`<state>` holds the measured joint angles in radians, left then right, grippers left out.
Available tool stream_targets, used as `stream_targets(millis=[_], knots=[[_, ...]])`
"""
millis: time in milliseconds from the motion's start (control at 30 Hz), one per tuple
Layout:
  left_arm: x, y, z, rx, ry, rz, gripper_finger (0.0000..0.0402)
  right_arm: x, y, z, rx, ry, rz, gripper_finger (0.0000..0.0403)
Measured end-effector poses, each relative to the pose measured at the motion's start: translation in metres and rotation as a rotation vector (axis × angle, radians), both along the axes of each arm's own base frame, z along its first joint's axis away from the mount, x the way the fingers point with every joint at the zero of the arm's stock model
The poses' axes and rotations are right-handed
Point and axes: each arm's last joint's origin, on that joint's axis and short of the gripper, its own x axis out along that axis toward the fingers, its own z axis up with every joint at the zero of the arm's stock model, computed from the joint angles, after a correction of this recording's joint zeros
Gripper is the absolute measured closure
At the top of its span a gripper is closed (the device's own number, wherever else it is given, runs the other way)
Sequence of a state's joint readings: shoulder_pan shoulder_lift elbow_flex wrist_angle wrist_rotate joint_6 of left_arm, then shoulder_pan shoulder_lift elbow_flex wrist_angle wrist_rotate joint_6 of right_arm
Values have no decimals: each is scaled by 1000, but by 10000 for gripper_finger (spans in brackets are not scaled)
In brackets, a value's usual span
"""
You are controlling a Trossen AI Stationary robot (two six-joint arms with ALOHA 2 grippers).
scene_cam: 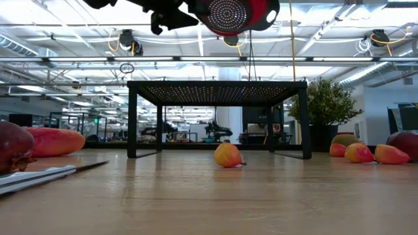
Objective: Pick & Place Fruit
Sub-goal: Put the strainer on the shelf
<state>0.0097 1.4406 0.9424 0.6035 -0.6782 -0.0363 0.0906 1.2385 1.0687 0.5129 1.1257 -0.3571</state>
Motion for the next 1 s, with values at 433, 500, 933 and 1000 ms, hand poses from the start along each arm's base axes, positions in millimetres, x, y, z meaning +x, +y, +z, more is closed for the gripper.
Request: stream_targets(millis=[433, 500, 933, 1000], knots=[[-1, 1, 2, -39, -46, 12, 385, 2, 1, 0, -20, 9, 72, 396], [-1, 1, 1, -42, -40, 14, 383, 2, 1, 0, -26, 15, 85, 395], [-1, 2, 0, -57, -43, 27, 395, 4, 2, -6, -27, 71, 108, 307], [-1, 2, 0, -58, -43, 26, 396, 4, 2, -6, -28, 73, 109, 290]])
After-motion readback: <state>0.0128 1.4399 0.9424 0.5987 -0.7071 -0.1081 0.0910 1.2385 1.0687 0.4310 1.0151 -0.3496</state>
